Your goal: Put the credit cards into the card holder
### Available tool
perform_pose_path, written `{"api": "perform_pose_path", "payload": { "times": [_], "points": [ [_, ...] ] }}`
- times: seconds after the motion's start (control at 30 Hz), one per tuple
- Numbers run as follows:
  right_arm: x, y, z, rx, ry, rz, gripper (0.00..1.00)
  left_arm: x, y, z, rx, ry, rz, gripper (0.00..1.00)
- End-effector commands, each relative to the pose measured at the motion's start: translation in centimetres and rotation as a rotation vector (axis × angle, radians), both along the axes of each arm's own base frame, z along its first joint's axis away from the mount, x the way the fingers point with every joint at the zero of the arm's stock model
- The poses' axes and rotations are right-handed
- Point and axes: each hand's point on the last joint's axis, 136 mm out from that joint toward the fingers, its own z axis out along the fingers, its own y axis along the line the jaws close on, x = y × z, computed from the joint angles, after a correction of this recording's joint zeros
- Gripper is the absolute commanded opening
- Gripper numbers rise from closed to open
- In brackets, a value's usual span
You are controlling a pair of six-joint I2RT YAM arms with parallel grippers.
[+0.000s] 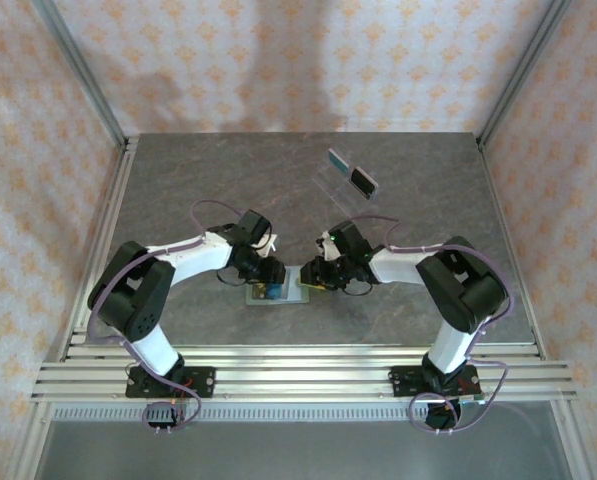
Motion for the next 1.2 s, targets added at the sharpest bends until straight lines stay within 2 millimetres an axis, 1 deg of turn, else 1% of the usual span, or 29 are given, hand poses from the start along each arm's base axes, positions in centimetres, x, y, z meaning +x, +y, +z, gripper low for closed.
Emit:
{"api": "perform_pose_path", "payload": {
  "times": [0.0,0.07,0.13,0.23,0.33,0.47,0.53,0.7,0.93,1.0,1.17],
  "points": [
    [-0.1,0.1,-0.1,-0.002,-0.017,0.007,0.35,0.2,1.0,1.6,0.053,-0.044,0.021,0.47],
    [-0.1,0.0,-0.1,-0.009,-0.019,0.007,0.35,0.1,1.2,2.2,0.06,-0.051,0.024,0.48],
    [-0.1,-0.1,-0.2,-0.011,-0.018,0.008,0.35,-0.2,1.1,2.2,0.048,-0.036,0.013,0.49],
    [-0.1,0.1,-0.2,-0.007,-0.01,0.014,0.35,-1.0,0.5,1.5,0.024,0.017,-0.008,0.48],
    [-0.3,0.2,-0.5,-0.006,0.001,0.021,0.35,-1.4,0.8,0.5,0.045,0.048,-0.011,0.46],
    [-0.5,0.0,-0.8,-0.011,0.007,0.027,0.35,-1.3,1.3,0.4,0.073,0.038,0.006,0.47],
    [-0.5,0.1,-0.8,-0.012,0.009,0.03,0.35,-1.2,1.2,0.6,0.062,0.034,0.007,0.48],
    [-0.5,0.2,-1.0,-0.008,0.014,0.031,0.35,-1.4,-0.2,0.9,-0.002,0.042,-0.007,0.47],
    [-0.4,0.3,-1.0,-0.003,0.018,0.031,0.34,-1.2,-1.8,1.5,-0.076,0.033,-0.007,0.44],
    [-0.4,0.4,-1.0,0.001,0.02,0.03,0.34,-1.2,-2.5,1.7,-0.112,0.031,-0.01,0.44],
    [-0.3,0.5,-0.9,0.015,0.022,0.023,0.33,-1.5,-3.9,1.5,-0.162,0.041,-0.014,0.43]
  ]
}}
